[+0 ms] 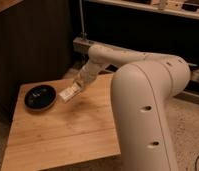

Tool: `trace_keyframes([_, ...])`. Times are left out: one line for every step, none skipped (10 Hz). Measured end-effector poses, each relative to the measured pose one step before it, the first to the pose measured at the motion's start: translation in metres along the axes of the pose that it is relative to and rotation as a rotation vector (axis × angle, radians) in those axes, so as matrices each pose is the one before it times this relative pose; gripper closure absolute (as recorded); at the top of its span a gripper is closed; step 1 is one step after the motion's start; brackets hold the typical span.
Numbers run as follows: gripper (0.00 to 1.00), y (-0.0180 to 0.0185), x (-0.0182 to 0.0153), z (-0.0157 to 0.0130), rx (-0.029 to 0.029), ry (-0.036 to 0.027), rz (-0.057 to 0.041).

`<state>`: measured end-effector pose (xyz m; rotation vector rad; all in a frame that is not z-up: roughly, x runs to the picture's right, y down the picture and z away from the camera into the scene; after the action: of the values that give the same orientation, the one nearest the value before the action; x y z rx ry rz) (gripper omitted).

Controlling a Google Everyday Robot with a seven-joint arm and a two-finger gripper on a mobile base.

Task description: Place the bottle in the ceramic bowl

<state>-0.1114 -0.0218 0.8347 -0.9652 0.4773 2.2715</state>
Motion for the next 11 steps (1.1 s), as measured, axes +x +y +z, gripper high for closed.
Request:
trace_keyframes([1.00,0.00082,-0.00087,-0.00166,-0.01664,0.00239,0.00326])
trace_keyframes([1.00,0.00227,0.00039,-0.00122,-0.01464,-0.00208,-0.00127])
trace_keyframes([1.00,0.00250,0.00076,-0.00063,-0.00798,-0.00319,-0.00234])
trace_keyframes([1.00,0.00410,0.00093,0.00030,-0.00751,-0.00625,-0.00328])
trace_keyframes([1.00,0.00324,0.00097,0.00067,-0.00160,-0.00381,-0.00052])
trace_keyframes([1.00,0.00462,0.00115,0.00319,0.00099,-0.00137,-0.00134])
trace_keyframes([1.00,0.00374,0.00019,0.00365,0.00111,0.00043,-0.00094])
trace_keyframes([1.00,0.00789,0.00005,0.00942,0.00214,0.00625,-0.00250])
trace_keyframes([1.00,0.00392,-0.00193,0.00551,-0.00185,0.00693,0.00187])
trace_keyframes([1.00,0.00276,-0.00358,0.00377,-0.00628,0.00533,-0.00291])
trace_keyframes([1.00,0.00860,-0.00332,0.00655,-0.01435,0.01100,-0.01602])
